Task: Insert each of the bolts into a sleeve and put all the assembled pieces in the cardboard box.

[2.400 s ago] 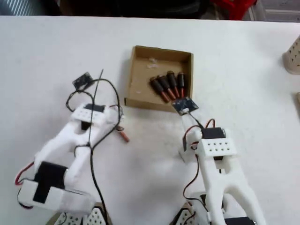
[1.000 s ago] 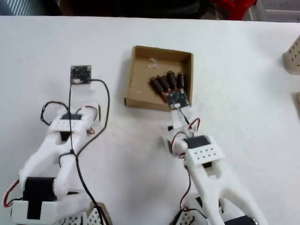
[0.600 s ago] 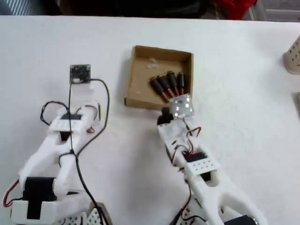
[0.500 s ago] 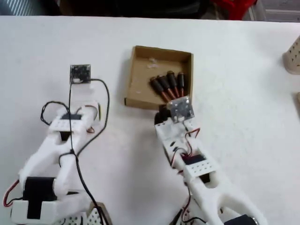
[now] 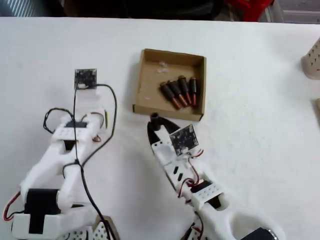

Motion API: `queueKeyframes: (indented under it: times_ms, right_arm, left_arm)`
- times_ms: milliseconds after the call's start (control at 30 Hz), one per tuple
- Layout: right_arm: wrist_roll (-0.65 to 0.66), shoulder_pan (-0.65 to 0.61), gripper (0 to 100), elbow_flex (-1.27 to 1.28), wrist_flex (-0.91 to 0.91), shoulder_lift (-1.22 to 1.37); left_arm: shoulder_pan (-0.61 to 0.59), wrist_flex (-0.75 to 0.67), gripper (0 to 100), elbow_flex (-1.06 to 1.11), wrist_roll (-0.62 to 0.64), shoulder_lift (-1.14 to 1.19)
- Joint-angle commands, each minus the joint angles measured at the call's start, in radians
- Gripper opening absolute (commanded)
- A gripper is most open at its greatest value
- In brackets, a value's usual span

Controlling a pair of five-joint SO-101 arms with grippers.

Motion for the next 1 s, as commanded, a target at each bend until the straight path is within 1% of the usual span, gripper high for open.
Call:
queueKeyframes:
  times_ms: [0, 133, 200, 400, 467, 567, 667, 800, 867, 967]
  right_arm:
    - [-0.014, -0.005, 1.6, 0.003, -0.081, -0.019]
    - [-0.083, -0.005, 1.5, 0.025, -0.200, 0.036]
    - [-0.086, -0.004, 1.5, 0.021, -0.277, 0.113]
    - [-0.087, 0.061, 1.5, -0.068, -0.584, 0.475]
    - [-0.087, 0.065, 1.5, -0.089, -0.700, 0.593]
    - [-0.087, 0.035, 1.5, -0.092, -0.895, 0.734]
    - [-0.087, -0.016, 1.5, -0.081, -1.021, 0.829]
    - [-0.087, -0.064, 1.5, -0.078, -1.053, 0.871]
    - [-0.087, -0.067, 1.5, -0.083, -1.052, 0.874]
    - [-0.087, -0.067, 1.5, -0.083, -1.050, 0.877]
  left_arm:
    - [0.007, -0.029, 2, -0.002, -0.009, -0.053]
    - [0.007, -0.029, 2, -0.002, -0.006, -0.053]
    - [0.007, -0.029, 2, -0.002, -0.006, -0.053]
    - [0.007, -0.029, 2, -0.002, -0.006, -0.053]
    - [0.007, -0.029, 2, -0.002, -0.008, -0.053]
    - [0.005, -0.031, 2, -0.002, -0.008, -0.053]
    - [0.005, -0.031, 2, -0.002, -0.008, -0.053]
    - [0.005, -0.031, 2, -0.002, -0.008, -0.053]
    - [0.005, -0.035, 2, -0.002, -0.008, -0.053]
    - [0.005, -0.080, 2, 0.014, -0.005, -0.053]
